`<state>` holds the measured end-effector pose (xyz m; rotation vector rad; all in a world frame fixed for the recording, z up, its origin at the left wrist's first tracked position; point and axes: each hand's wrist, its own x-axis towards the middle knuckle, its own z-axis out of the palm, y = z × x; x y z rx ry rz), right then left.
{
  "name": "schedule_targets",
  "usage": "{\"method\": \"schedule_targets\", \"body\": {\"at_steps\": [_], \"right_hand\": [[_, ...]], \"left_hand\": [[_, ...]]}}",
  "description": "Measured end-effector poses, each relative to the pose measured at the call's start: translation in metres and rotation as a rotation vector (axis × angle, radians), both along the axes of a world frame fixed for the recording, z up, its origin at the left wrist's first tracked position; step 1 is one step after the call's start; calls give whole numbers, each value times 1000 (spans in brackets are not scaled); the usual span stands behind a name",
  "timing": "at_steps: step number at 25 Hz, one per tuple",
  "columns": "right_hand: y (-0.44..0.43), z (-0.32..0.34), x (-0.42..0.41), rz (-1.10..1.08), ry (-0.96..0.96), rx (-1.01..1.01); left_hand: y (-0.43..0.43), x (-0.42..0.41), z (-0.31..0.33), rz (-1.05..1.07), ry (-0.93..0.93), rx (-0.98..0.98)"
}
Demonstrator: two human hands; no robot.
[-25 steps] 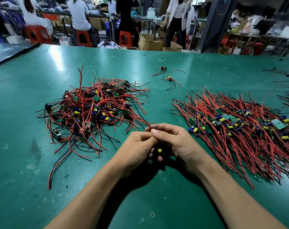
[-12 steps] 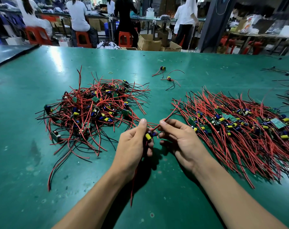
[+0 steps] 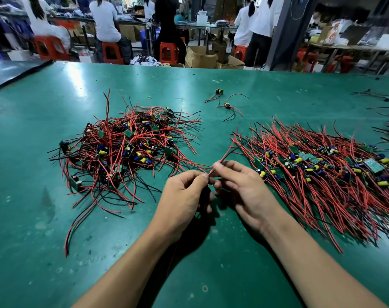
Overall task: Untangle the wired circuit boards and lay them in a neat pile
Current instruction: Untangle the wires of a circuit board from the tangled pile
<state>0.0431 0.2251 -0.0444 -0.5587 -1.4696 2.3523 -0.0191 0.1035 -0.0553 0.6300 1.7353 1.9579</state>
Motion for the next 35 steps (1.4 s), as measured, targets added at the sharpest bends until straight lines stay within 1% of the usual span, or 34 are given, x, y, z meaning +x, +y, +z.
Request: {"method": "schedule_targets", "body": {"at_steps": [2, 4, 5, 8, 11, 13, 16, 21, 23, 24, 25, 27, 31, 35], "right_hand": [[-4, -1, 1, 77, 3, 116], [-5, -3, 1, 93, -14, 161], [-4, -3, 0, 56, -19, 164], [3, -6, -3, -148, -37, 201], [11, -5, -6, -305, -14, 145], [14, -4, -6, -370, -1, 108], [15, -2, -7, -357, 34, 0], [20, 8, -3, -167, 126, -407], [21, 10, -2, -119, 175, -516], [21, 10, -2, -105, 187, -532], [21, 9, -1, -95, 189, -524], [20, 7, -1, -93, 162, -443], [14, -1, -3, -125, 68, -79], [-3, -12, -2, 30, -3, 261]], "left_hand": [[-1, 0, 1, -2, -23, 11], [-1, 0, 2, -5, -37, 16], [-1, 0, 2, -3, -42, 11], [2, -2, 3, 37, -84, 1], [2, -3, 5, 73, -145, 32], [1, -4, 5, 79, -169, 56], [0, -3, 6, 80, -184, 75], [-1, -4, 9, 81, -215, 89], [-2, -3, 10, 69, -221, 88], [-3, -3, 10, 66, -222, 87], [-3, -2, 10, 65, -225, 86], [-4, -4, 11, 73, -238, 88], [-4, -7, 9, 92, -249, 79], [-3, -5, 6, 45, -192, 58]]}}
